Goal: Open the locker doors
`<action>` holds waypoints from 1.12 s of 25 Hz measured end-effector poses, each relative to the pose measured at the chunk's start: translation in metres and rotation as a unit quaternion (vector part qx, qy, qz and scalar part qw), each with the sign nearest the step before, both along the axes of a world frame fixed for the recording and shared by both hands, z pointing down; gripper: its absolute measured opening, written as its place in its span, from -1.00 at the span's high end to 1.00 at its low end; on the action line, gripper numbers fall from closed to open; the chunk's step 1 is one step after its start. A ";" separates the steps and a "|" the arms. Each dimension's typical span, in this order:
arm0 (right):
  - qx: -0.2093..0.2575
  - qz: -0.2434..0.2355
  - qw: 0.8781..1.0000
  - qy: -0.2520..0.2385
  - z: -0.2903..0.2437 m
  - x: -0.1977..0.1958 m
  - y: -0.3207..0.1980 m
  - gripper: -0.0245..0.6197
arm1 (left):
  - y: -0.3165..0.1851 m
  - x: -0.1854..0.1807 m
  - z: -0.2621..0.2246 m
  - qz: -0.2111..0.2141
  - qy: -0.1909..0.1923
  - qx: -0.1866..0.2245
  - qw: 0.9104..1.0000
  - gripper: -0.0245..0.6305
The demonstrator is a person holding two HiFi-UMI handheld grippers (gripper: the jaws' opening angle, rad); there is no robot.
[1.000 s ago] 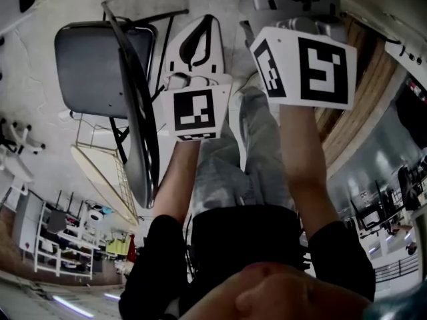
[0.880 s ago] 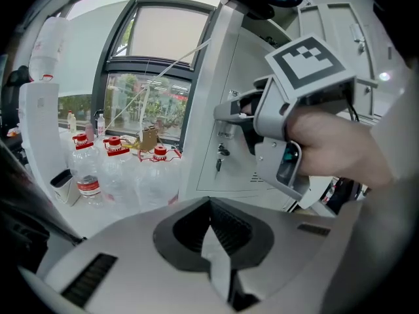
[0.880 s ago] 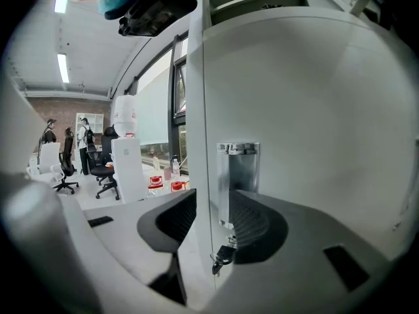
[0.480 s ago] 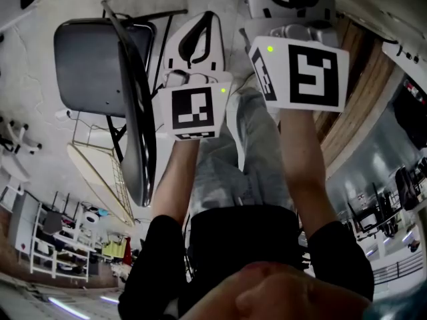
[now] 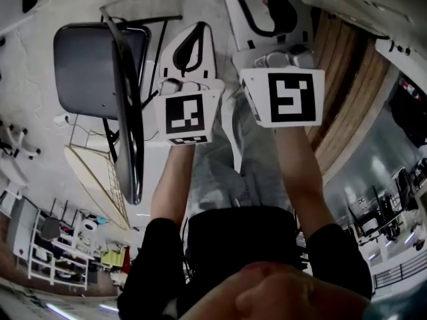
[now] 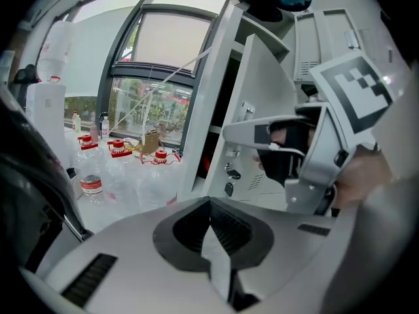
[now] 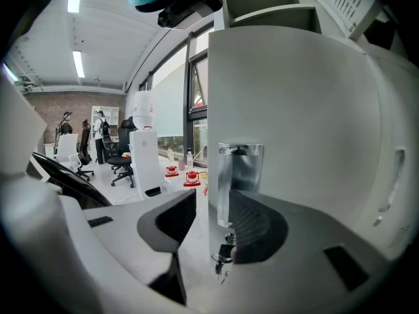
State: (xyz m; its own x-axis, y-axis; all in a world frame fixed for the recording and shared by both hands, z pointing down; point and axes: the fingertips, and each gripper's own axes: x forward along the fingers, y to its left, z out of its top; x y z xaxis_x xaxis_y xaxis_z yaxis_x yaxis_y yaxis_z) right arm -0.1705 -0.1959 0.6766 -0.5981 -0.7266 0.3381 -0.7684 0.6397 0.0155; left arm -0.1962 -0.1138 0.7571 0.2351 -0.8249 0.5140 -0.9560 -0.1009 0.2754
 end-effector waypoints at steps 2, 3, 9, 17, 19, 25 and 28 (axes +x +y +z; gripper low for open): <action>-0.004 -0.006 1.000 0.001 0.000 0.004 0.008 0.44 | 0.002 0.004 -0.003 0.002 -0.003 0.003 1.000 0.90; -0.006 -0.008 1.000 0.001 0.000 0.007 0.012 0.44 | 0.002 0.006 -0.005 0.003 -0.004 0.005 1.000 0.90; -0.016 -0.014 1.000 0.001 -0.001 0.020 0.033 0.44 | 0.005 0.014 -0.019 0.002 -0.001 0.016 1.000 0.90; -0.026 -0.027 0.999 0.007 -0.001 0.045 0.058 0.45 | 0.000 0.037 -0.042 0.032 -0.010 0.044 0.998 0.90; -0.028 -0.027 0.999 0.002 -0.002 0.049 0.061 0.46 | -0.006 0.044 -0.052 0.044 -0.015 0.057 0.997 0.90; -0.032 -0.026 0.999 -0.005 -0.004 0.065 0.072 0.54 | -0.015 0.064 -0.072 0.074 -0.034 0.082 0.993 0.90; -0.041 -0.020 0.999 -0.012 -0.004 0.072 0.077 0.54 | -0.014 0.071 -0.077 0.080 -0.039 0.086 0.992 0.90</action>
State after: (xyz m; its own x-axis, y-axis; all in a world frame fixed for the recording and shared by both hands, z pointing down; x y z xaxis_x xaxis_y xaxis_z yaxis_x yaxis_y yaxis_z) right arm -0.0983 -0.1188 0.6728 -0.6353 -0.6720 0.3806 -0.7414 0.6687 -0.0568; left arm -0.1256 -0.1274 0.6805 0.3351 -0.8573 0.3909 -0.9417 -0.2917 0.1675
